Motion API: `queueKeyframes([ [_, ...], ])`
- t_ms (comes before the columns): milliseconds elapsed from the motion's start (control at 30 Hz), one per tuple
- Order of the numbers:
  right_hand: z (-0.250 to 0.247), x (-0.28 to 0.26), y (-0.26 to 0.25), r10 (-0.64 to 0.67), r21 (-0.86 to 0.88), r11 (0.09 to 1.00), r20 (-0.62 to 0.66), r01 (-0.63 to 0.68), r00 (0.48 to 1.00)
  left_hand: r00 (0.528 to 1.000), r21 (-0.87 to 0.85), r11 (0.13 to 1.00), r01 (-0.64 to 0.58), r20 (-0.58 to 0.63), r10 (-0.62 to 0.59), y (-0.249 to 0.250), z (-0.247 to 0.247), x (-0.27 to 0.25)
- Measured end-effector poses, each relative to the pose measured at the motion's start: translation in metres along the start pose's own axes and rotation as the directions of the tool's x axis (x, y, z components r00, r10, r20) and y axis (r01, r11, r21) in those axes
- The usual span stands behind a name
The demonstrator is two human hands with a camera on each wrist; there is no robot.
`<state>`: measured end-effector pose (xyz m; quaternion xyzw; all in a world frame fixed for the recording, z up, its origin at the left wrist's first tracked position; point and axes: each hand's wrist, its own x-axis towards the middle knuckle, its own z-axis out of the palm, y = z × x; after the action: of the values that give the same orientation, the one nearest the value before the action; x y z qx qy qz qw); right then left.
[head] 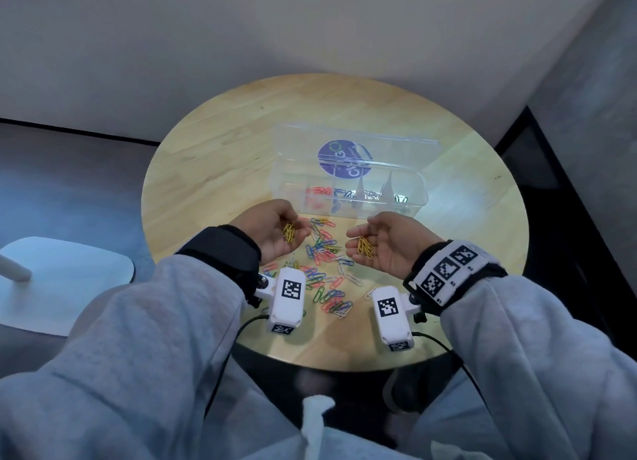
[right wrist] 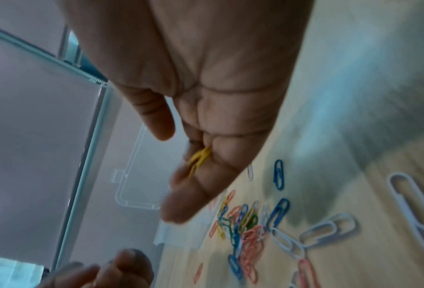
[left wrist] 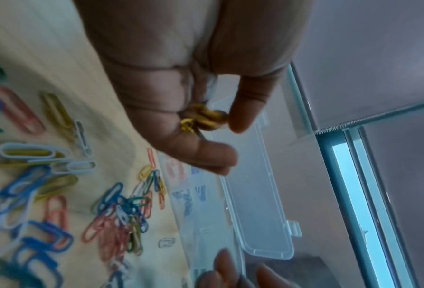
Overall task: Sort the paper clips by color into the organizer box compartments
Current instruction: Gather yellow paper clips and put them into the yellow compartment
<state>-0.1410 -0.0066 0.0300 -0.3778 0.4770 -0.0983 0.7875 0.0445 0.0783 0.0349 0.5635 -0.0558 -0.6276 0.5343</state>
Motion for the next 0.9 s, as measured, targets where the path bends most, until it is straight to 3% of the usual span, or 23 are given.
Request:
queueKeyframes([
  [233,0.004,-0.005,-0.008,0.012,0.127,0.992,0.040,-0.017,0.999,0.998,-0.041,0.998,-0.052,-0.025,0.050,0.019,-0.002,-0.001],
  [667,0.068,0.034,-0.062,-0.169,-0.015,0.986,-0.049,0.168,0.984,0.994,-0.057,0.992,-0.113,-0.020,0.112,0.070,-0.003,0.021],
  [900,0.085,0.058,-0.069,-0.200,-0.080,0.976,0.065,0.205,0.978,0.994,-0.029,0.994,-0.102,0.027,0.103,0.083,0.004,0.035],
])
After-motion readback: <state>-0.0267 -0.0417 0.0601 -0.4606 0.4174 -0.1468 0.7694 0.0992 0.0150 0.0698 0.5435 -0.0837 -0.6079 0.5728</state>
